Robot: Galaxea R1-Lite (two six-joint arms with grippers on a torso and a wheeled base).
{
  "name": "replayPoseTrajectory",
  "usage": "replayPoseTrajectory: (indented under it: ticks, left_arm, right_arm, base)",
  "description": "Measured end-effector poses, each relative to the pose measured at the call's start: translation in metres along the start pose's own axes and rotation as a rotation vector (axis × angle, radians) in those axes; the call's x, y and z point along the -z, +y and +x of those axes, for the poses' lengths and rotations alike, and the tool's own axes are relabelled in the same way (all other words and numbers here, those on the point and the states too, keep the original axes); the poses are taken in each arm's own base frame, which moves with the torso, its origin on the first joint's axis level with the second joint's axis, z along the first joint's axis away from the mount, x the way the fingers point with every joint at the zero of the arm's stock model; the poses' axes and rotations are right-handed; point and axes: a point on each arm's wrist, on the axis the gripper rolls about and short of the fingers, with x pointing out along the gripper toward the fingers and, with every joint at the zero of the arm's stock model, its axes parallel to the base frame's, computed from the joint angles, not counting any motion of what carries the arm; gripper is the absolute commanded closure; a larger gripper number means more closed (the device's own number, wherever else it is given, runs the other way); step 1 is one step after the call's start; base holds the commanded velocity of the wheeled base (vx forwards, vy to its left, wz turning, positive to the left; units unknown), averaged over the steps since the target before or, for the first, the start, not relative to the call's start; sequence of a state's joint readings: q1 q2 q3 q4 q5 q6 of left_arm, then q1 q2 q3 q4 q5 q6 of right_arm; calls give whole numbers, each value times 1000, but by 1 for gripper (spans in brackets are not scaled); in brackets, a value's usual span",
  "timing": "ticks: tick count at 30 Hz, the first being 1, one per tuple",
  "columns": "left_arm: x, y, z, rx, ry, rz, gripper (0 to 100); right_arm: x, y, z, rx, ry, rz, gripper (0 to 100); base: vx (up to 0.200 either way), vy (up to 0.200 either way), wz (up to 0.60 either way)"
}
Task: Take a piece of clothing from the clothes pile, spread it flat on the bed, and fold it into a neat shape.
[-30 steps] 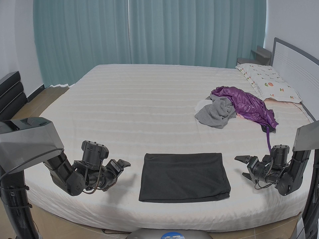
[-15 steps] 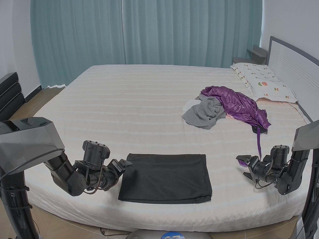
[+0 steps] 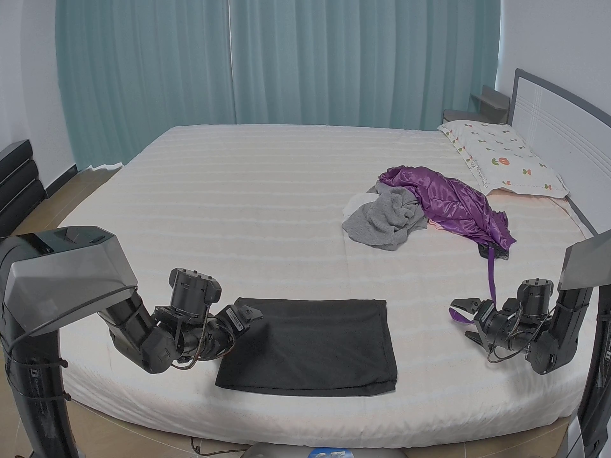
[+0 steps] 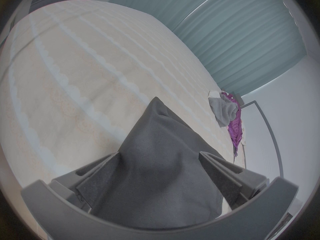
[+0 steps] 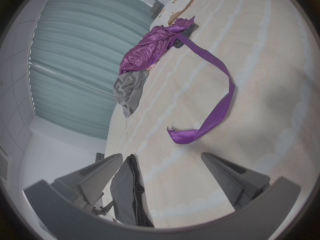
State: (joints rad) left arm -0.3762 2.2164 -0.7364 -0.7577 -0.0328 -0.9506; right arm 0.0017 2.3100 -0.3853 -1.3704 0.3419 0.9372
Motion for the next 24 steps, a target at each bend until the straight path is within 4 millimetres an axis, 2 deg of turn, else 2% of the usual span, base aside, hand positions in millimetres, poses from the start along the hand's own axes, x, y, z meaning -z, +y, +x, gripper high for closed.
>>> replayPoseTrajectory:
  ticks: [7, 24]
  left_arm:
    - [-1, 3, 9, 15, -20, 37, 0]
    - [-5, 19, 12, 13, -42, 125, 0]
  right_arm:
    - [1, 0, 0, 1, 5, -1, 0]
    - [3, 0, 0, 4, 10, -1, 0]
  base:
    - [0, 0, 0]
    - [0, 0, 0]
